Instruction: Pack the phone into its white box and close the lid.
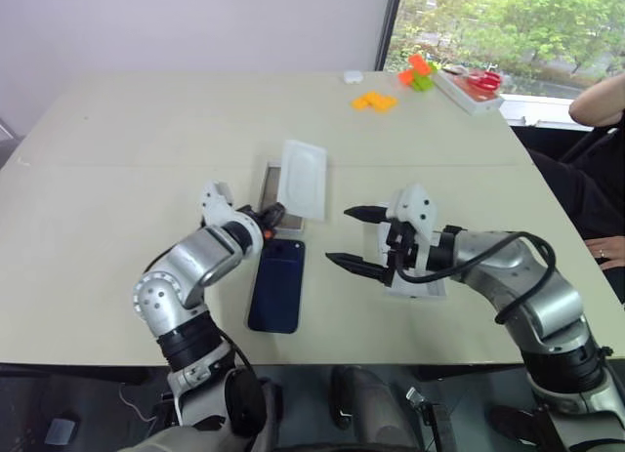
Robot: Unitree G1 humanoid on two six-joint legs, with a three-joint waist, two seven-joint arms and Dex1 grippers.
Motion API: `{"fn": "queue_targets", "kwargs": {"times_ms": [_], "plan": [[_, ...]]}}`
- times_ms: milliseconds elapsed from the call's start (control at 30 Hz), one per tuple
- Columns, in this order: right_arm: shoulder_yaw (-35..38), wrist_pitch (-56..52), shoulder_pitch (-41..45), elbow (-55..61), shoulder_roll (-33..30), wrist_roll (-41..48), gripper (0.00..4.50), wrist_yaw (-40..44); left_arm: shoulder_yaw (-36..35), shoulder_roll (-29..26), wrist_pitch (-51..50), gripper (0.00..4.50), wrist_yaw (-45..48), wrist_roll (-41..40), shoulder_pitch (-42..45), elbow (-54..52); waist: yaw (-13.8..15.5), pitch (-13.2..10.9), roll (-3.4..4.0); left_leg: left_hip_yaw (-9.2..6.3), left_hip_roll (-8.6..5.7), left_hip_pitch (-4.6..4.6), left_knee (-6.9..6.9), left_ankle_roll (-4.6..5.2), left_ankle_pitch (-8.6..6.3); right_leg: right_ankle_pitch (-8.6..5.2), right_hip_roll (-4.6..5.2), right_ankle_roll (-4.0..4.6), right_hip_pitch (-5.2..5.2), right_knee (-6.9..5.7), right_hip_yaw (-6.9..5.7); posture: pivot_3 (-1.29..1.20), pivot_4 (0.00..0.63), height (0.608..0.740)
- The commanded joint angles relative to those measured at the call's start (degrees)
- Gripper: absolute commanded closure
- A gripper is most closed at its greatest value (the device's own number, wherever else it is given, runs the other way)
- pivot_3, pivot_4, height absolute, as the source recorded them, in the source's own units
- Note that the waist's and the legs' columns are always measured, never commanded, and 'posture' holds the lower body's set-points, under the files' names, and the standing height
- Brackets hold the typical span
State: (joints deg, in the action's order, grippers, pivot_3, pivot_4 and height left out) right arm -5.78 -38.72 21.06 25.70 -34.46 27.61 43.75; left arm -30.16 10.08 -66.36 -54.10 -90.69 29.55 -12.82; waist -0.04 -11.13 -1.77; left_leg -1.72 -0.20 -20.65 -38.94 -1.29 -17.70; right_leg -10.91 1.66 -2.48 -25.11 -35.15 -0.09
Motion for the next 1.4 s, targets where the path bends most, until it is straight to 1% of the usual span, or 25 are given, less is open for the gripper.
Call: {"fn": "queue_targets", "kwargs": {"times_ms": [33, 167, 300, 467, 733, 967, 1400], "plan": [[2.19, 0.61, 1.14, -0.22, 0.45, 0.06, 0.00, -1.27, 4.86, -2.86, 4.98, 4.49, -1.53, -5.40, -0.78, -1.27, 0.17, 0.00, 0.00, 0.01, 0.00, 0.00, 0.00, 0.00, 0.00, -0.02, -0.01, 0.04, 0.00, 0.00, 0.00, 0.00, 0.150, 0.732], [2.51, 1.28, 1.15, -1.23, 0.18, -0.40, 0.00, -1.58, 8.03, -7.74, 9.58, 4.49, -1.94, -8.80, -2.19, -1.60, 0.38, 0.00, 0.00, 0.01, 0.01, 0.01, 0.01, 0.00, 0.00, -0.05, -0.04, 0.09, 0.00, 0.00, 0.00, 0.00, 0.150, 0.732], [2.27, 1.83, 0.98, -1.76, 0.10, -0.77, 0.00, -1.59, 9.69, -13.70, 13.08, 4.49, -1.57, -11.29, -3.20, -1.58, 0.76, 0.00, 0.01, 0.01, 0.00, 0.00, 0.00, 0.00, 0.00, -0.07, -0.03, 0.13, 0.00, 0.01, 0.00, 0.00, 0.150, 0.732], [1.82, 2.30, 1.00, -2.22, 0.41, -1.16, 0.00, -1.57, 12.65, -18.44, 16.12, 4.49, -0.78, -13.99, -4.34, -0.68, 0.79, 0.00, 0.01, 0.00, 0.00, -0.02, 0.01, 0.00, 0.00, -0.07, 0.01, 0.13, 0.00, 0.03, 0.00, 0.00, 0.150, 0.732], [1.65, 2.60, 0.92, -2.32, 0.64, -1.54, 0.00, -1.53, 16.09, -23.20, 19.77, 4.49, -0.07, -16.10, -4.54, 0.93, 0.70, 0.00, 0.01, 0.01, 0.00, -0.01, 0.01, 0.00, 0.00, -0.07, 0.00, 0.13, 0.00, 0.04, 0.00, 0.00, 0.150, 0.732], [1.50, 2.57, 0.47, -1.99, 0.65, -1.56, 0.00, -1.61, 16.49, -27.20, 21.40, 4.49, 0.68, -17.10, -5.08, 2.49, 0.76, -0.01, 0.02, 0.01, 0.02, -0.01, 0.01, 0.00, 0.00, -0.09, -0.01, 0.11, 0.00, 0.04, -0.01, 0.00, 0.150, 0.732], [1.05, 2.49, 0.66, -1.79, 0.84, -1.56, 0.00, -1.56, 19.54, -29.85, 20.98, 4.49, 1.74, -19.05, -4.31, 4.87, 0.71, -0.02, 0.04, 0.01, 0.02, -0.02, 0.02, 0.00, 0.00, -0.15, 0.00, 0.01, -0.01, 0.07, -0.02, 0.00, 0.150, 0.732]]}}
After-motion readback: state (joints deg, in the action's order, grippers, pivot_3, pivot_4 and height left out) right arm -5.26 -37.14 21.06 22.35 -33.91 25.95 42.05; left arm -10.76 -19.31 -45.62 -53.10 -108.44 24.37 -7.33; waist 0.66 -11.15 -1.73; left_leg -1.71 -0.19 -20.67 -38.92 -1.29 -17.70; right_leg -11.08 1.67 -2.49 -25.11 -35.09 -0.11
